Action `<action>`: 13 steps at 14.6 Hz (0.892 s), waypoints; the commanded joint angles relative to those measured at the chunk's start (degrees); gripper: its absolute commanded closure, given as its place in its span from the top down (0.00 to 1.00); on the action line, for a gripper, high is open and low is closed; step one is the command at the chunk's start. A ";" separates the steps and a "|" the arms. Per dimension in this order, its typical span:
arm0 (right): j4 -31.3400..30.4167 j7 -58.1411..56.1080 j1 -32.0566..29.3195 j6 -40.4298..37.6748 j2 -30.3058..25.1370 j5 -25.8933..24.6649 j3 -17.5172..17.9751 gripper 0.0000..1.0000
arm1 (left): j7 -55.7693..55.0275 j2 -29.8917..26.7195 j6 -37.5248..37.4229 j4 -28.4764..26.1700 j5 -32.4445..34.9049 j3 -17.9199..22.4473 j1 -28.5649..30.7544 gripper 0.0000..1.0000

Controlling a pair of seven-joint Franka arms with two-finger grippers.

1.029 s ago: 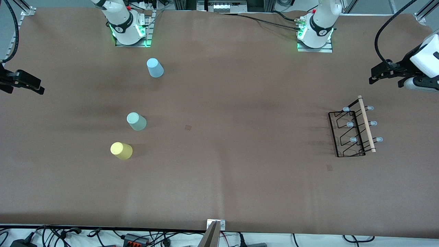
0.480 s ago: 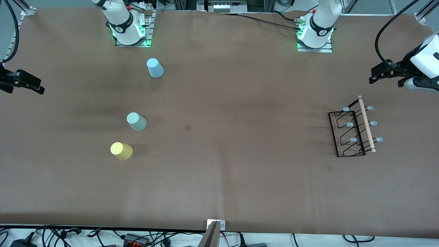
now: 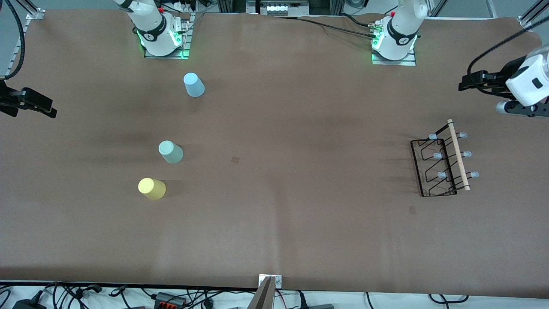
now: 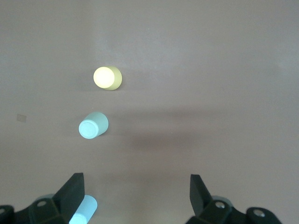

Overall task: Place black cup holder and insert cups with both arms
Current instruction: 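Move the right gripper toward the teal cup while the left gripper reaches the rack, then grasp the teal cup with the right gripper while the left gripper grasps the rack rod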

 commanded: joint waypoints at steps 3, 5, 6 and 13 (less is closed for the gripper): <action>0.06 0.16 1.43 -6.27 3.80 -0.02 0.08 1.00 | 1.46 10.77 6.79 7.60 2.79 -0.13 3.02 1.00; 0.14 0.07 1.60 -7.78 5.92 0.15 0.08 1.00 | 1.28 11.12 15.33 3.21 2.98 -0.04 3.56 1.00; -0.12 0.16 2.04 -7.78 6.10 0.85 0.17 1.00 | 1.02 11.04 18.33 0.93 2.98 -0.13 3.56 1.00; -15.46 0.95 6.26 9.66 3.04 2.97 0.17 1.00 | 0.93 10.86 34.95 -11.82 5.53 -0.13 3.82 1.00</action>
